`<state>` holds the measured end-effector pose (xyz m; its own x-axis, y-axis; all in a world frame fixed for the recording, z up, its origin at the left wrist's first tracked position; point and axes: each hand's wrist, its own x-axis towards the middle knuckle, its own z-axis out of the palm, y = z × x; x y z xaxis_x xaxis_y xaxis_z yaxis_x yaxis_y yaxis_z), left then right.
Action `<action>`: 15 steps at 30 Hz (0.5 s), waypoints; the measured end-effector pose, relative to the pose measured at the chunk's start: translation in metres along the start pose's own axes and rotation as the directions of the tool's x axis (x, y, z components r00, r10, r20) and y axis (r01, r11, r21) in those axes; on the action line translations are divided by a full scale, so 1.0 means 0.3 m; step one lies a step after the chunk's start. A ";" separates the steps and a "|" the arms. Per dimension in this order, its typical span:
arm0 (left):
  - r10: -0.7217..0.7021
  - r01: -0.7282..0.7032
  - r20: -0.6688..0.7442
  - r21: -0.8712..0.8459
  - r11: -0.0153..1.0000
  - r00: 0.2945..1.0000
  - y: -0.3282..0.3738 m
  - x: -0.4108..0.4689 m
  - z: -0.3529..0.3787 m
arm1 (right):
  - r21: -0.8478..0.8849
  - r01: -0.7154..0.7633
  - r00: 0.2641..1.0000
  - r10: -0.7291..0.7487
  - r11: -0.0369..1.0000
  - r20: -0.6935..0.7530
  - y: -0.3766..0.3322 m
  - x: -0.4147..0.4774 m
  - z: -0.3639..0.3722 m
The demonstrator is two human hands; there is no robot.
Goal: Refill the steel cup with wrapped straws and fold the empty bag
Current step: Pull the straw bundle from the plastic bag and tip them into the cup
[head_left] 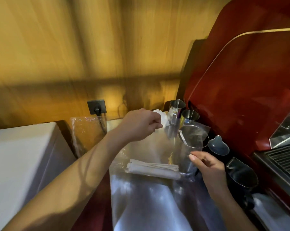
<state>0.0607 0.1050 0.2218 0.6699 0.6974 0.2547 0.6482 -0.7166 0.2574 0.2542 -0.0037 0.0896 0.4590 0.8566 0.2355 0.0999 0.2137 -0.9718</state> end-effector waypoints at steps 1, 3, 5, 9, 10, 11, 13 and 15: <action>0.000 0.000 -0.008 -0.011 1.000 1.000 0.006 0.011 -0.021 | -0.007 -0.009 1.000 0.008 1.000 -0.015 0.004 -0.003 -0.004; 0.004 -0.005 -0.024 -0.039 0.999 1.000 0.020 0.038 -0.063 | -0.014 -0.017 0.999 0.017 1.000 -0.039 0.012 -0.007 -0.017; 0.027 -0.030 -0.052 -0.056 0.998 0.998 0.035 0.065 -0.103 | -0.007 -0.027 0.998 0.027 1.000 -0.062 0.013 -0.014 -0.030; 0.088 -0.098 -0.104 -0.091 0.991 0.991 0.067 0.111 -0.177 | 0.086 -0.084 0.989 0.093 0.993 -0.113 0.005 -0.026 -0.057; 0.095 -0.106 -0.106 -0.105 0.989 0.990 0.076 0.123 -0.189 | 0.073 -0.075 0.989 0.083 0.995 -0.122 0.006 -0.026 -0.065; 0.097 -0.109 -0.103 -0.121 0.987 0.990 0.084 0.135 -0.199 | 0.035 -0.057 0.990 0.061 0.998 -0.130 0.007 -0.025 -0.076; 0.101 -0.116 -0.092 -0.167 0.979 0.991 0.097 0.157 -0.215 | -0.024 -0.014 0.989 0.011 1.000 -0.148 0.000 -0.024 -0.098; 0.129 -0.147 -0.097 -0.212 0.966 0.987 0.108 0.176 -0.229 | -0.048 0.032 0.983 -0.041 0.998 -0.181 -0.022 -0.027 -0.124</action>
<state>0.0923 0.1192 0.3076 0.7094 0.5966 0.3752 0.4510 -0.7934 0.4089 0.2827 -0.0294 0.0936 0.6066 0.7482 0.2686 0.1571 0.2184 -0.9631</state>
